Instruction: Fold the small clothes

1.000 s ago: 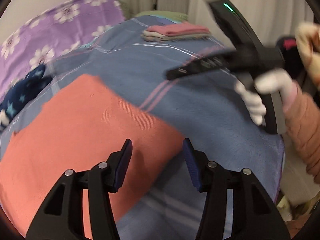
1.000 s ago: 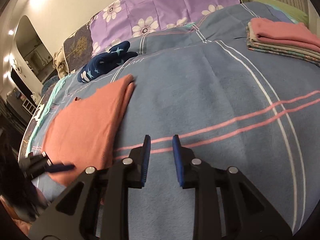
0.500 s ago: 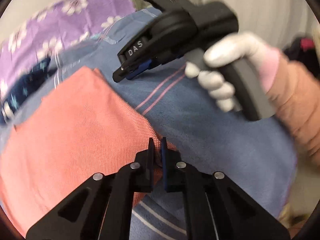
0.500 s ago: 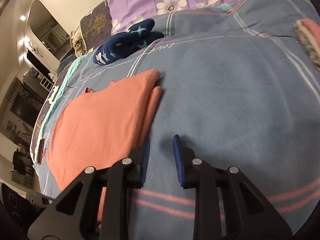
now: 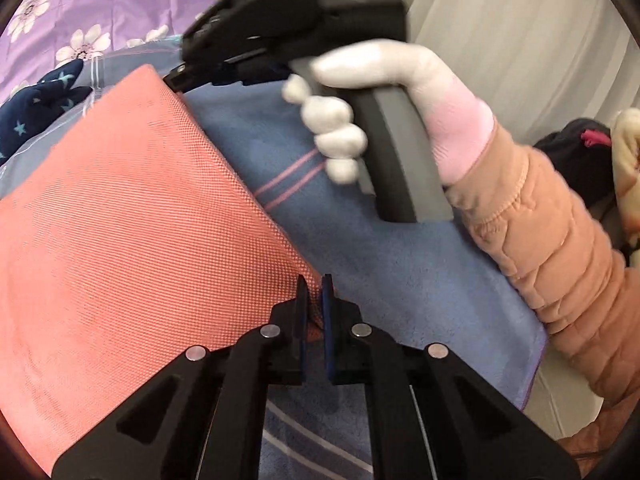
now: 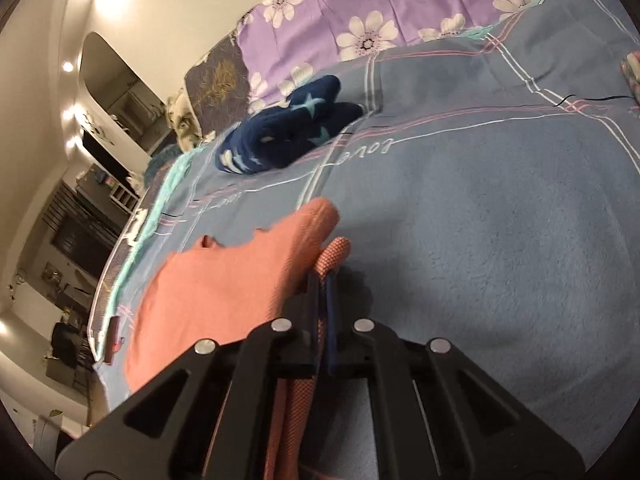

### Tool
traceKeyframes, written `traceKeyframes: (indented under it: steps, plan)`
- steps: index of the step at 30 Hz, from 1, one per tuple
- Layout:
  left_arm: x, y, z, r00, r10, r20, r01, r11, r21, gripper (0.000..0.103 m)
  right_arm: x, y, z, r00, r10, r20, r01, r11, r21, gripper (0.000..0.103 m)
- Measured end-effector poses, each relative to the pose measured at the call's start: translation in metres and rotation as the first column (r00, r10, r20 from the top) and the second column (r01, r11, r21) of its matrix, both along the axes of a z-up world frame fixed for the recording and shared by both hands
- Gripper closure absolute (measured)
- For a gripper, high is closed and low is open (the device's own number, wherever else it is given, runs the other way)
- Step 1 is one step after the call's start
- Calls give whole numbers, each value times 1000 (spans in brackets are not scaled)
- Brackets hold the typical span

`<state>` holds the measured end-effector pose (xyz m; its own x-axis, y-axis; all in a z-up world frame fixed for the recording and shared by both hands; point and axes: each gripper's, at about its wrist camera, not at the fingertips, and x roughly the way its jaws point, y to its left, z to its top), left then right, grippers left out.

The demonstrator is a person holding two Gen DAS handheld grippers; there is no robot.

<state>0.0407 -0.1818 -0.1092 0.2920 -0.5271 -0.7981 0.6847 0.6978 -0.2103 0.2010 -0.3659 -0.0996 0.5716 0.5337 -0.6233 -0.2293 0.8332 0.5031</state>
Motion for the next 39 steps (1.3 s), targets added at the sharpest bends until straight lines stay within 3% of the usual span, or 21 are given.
traceKeyframes:
  steps: [3,5,14,18,20,23,25,27,30,33,37,39]
  plan:
    - [2,-7,-4,1000,-15,3,15,1000,17,97,12,6,-23,1000,-11,-18,10,996,-91,101]
    - [3,-9,-4,1000,-17,2,17,1000,19,97,14,0,-31,999,-15,-29,13,999,-49,101]
    - [11,-12,-4,999,-29,-13,29,1000,-2,92,-29,-4,14,996,-27,82,33,997,-65,97]
    - [12,-17,-6,999,-48,-5,48,999,-10,84,-55,7,26,993,55,106,-52,998,-30,97]
    - [12,-20,-7,998,-54,10,54,998,-11,82,-58,17,18,992,103,68,-99,993,-56,97]
    - [9,-16,-5,999,-44,23,45,999,-24,82,-45,28,-20,998,43,-41,-52,970,-236,103]
    - [6,-9,-3,999,-38,16,38,998,-43,82,-43,21,-28,998,54,-13,-56,982,-180,103]
    - [-1,3,0,999,-41,5,41,996,-74,82,-43,19,-25,999,33,-27,-37,986,-165,103]
    - [-13,31,7,1000,-18,10,18,994,-104,82,-49,33,-20,1000,25,11,-21,963,-268,103]
    - [-21,83,18,996,78,51,-71,989,-126,79,-56,43,-12,1000,11,29,0,935,-354,103]
    - [-29,177,29,949,300,92,-283,945,-163,79,-63,49,3,998,-43,43,56,925,-375,96]
    - [-31,230,32,901,420,103,-398,899,-184,79,-66,61,13,997,-38,66,61,921,-384,96]
